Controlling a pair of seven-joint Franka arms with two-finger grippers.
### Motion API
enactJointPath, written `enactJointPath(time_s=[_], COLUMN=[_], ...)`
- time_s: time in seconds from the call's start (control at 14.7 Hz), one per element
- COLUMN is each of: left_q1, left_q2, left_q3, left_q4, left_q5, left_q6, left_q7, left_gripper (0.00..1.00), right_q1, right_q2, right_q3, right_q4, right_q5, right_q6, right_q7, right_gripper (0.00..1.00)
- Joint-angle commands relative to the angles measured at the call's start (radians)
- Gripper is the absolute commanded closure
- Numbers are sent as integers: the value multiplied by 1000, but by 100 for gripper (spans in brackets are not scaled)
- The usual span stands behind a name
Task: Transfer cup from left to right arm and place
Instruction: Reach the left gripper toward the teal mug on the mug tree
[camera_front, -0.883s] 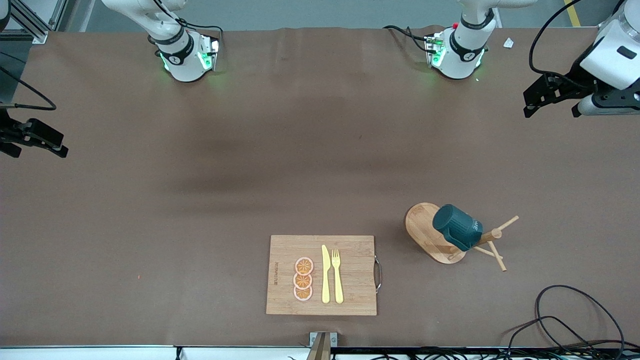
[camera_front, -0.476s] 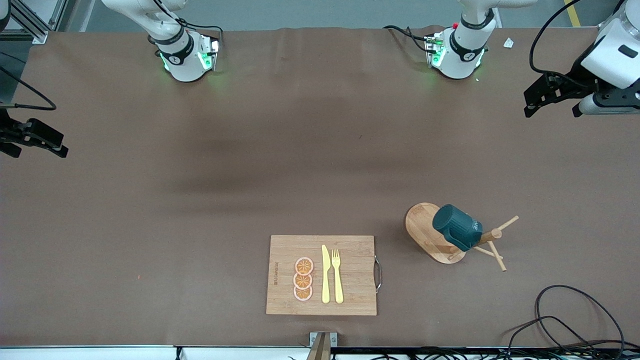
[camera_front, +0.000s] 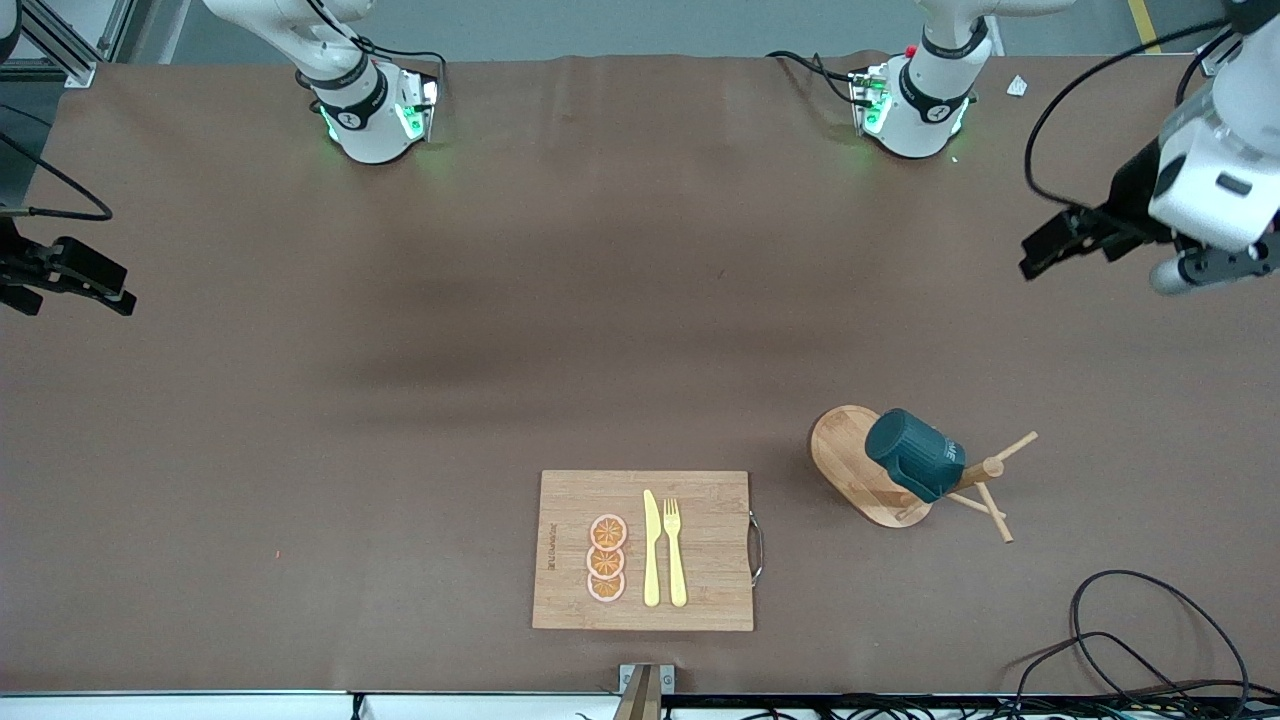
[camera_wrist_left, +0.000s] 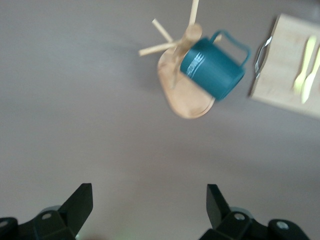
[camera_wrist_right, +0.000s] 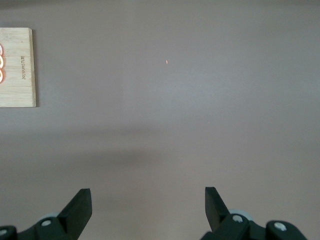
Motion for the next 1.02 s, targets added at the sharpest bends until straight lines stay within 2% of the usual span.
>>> enactJointPath(time_s=[0.0, 0.14, 0.41, 0.68, 0.95], left_q1=[11, 13, 31, 74, 68], left_q2=[98, 147, 233, 264, 293], left_q3=[1, 1, 1, 1, -2], left_q4=[34, 32, 12, -78, -132], left_q5=[-87, -93, -208, -423, -484], left_q6=[77, 159, 317, 489, 586], left_q7=[-135, -245, -442, -462, -451], left_gripper=[0, 0, 0, 0, 0], right_q1=[-4, -4, -4, -4, -4], right_q2=[-16, -16, -16, -16, -16], right_q3=[4, 4, 2, 2, 2], right_q4=[-5, -5, -5, -5, -5], right_q5=[9, 9, 9, 9, 9], right_q6=[-11, -11, -11, -11, -11], right_q7=[11, 11, 11, 11, 11], right_gripper=[0, 0, 0, 0, 0])
